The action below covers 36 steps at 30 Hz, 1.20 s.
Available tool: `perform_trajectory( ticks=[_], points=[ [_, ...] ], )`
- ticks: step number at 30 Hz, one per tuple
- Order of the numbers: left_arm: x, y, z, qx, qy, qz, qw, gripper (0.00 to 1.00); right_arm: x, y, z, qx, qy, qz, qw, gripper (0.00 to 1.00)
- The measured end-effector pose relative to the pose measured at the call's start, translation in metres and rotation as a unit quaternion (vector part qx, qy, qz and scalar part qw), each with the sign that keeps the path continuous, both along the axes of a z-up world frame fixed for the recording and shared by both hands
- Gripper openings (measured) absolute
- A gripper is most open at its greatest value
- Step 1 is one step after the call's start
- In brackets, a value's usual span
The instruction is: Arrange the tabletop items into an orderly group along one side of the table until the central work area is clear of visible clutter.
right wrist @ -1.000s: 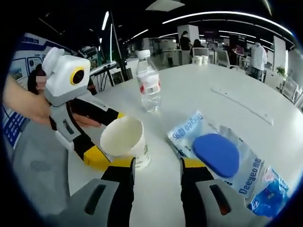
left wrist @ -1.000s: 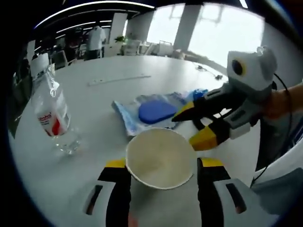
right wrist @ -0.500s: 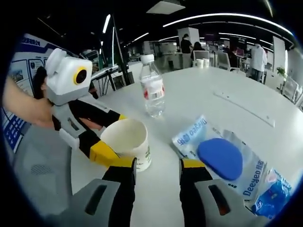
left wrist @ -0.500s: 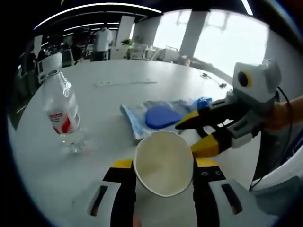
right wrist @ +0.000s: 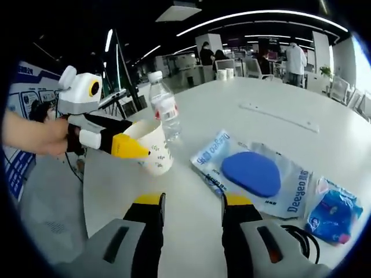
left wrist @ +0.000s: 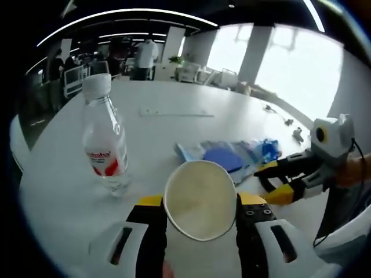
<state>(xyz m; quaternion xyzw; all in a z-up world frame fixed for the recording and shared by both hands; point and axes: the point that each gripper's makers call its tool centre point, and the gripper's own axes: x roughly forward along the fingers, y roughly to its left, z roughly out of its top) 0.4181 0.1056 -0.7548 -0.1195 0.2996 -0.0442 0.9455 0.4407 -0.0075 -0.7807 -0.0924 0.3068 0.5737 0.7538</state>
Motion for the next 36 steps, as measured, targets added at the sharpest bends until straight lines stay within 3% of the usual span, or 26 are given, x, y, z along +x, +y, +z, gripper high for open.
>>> perform_trajectory(
  ticks=[11,17,20,36],
  points=[
    [0.015,0.014,0.012,0.008,-0.006,0.038,0.9992,0.43,-0.008,-0.014,0.003,0.018,0.016,-0.026,0.9994,0.36],
    [0.029,0.022,0.015,0.012,-0.009,0.057,0.9983,0.43,-0.017,-0.032,0.0,0.031,0.036,-0.057,0.9972,0.36],
    [0.036,0.024,0.015,0.016,-0.01,0.062,0.9979,0.43,-0.016,-0.043,0.002,0.05,0.052,-0.095,0.9929,0.36],
    [0.056,0.034,0.006,0.019,0.002,0.082,0.9965,0.43,-0.012,-0.077,0.005,0.067,0.059,-0.148,0.985,0.36]
  ],
)
